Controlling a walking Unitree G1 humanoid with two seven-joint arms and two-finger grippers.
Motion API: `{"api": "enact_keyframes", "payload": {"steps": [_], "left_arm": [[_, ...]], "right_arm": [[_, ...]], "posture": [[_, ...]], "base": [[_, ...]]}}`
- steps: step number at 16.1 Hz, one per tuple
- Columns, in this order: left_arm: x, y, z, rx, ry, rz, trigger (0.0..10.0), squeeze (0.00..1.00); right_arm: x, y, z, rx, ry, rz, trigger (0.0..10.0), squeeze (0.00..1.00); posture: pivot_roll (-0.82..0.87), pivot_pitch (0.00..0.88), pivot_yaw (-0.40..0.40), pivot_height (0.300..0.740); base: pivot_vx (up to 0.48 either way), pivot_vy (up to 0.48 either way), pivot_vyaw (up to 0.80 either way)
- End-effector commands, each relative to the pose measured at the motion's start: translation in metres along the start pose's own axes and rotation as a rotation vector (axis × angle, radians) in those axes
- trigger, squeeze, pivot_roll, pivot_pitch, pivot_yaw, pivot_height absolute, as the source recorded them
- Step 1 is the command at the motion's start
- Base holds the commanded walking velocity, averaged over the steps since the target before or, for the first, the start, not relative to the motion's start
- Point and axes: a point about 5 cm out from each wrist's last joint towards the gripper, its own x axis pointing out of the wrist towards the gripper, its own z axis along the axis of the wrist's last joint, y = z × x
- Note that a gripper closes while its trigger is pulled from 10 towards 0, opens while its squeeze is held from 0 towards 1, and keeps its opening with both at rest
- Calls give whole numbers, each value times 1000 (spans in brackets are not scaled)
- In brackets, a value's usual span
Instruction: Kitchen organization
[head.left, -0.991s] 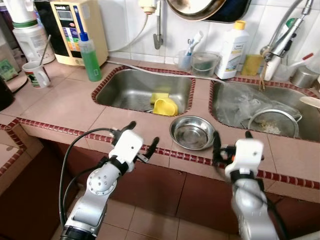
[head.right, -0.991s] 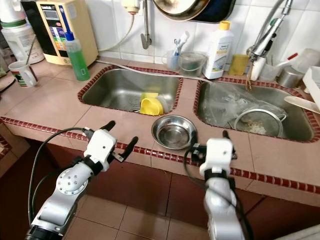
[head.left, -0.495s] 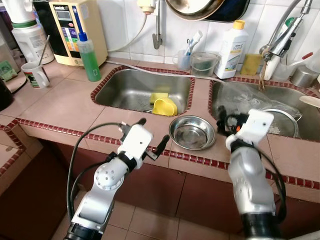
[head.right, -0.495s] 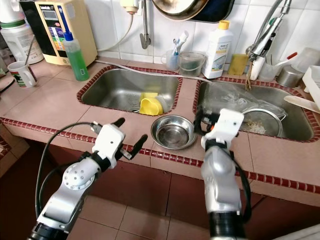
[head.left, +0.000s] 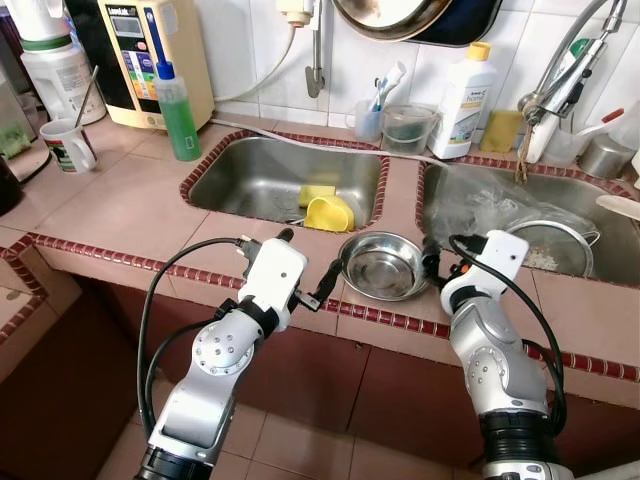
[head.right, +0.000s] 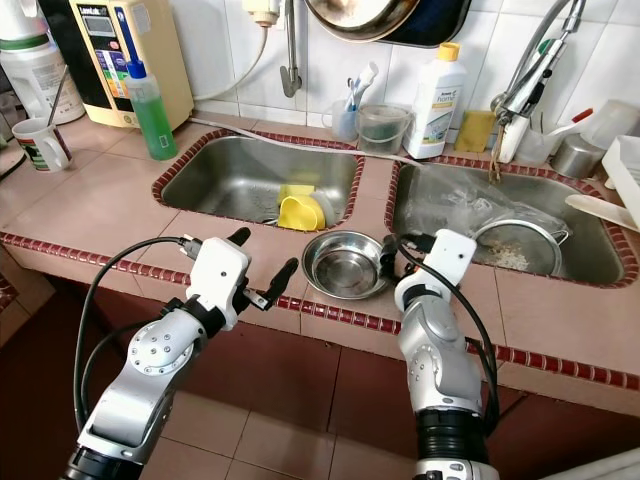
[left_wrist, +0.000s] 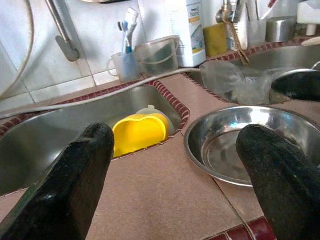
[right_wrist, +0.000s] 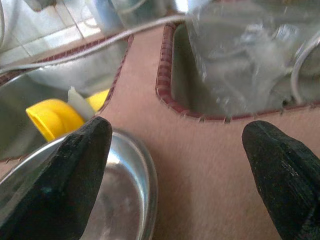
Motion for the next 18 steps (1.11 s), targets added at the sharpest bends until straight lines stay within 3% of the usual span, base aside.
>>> {"api": "enact_keyframes", "payload": {"steps": [1, 9, 10, 11, 12, 13, 18], "left_arm": [[-1, 2, 3, -1, -7, 19, 10000, 0], [0, 6, 10, -6, -11, 58, 10000, 0], [0, 6, 10, -7, -11, 60, 10000, 0], [1, 6, 11, -7, -13, 61, 10000, 0], [1, 5, 12, -7, -17, 60, 10000, 0], [3, 4, 13, -9, -22, 60, 10000, 0], [5, 2, 17, -12, -35, 61, 10000, 0]], "right_arm": [[2, 2, 2, 17, 17, 11, 10000, 0], [2, 9, -9, 15, 137, 125, 9451, 0], [1, 10, -10, 11, 146, 137, 8745, 0], [1, 11, -11, 9, 153, 148, 4667, 0], [1, 11, -11, 11, 158, 155, 4824, 0], [0, 12, -11, 15, 162, 160, 157, 0], [0, 10, -12, 20, 181, 160, 0, 0]], "posture": [[-124, 5, -16, 740], [-114, 4, -21, 740], [-113, 1, -21, 740], [-113, 0, -22, 740], [-113, 0, -25, 740], [-115, 0, -24, 740], [-114, 0, -32, 740]], "base": [[0, 0, 0], [0, 0, 0], [0, 0, 0], [0, 0, 0], [0, 0, 0], [0, 0, 0], [0, 0, 0]]}}
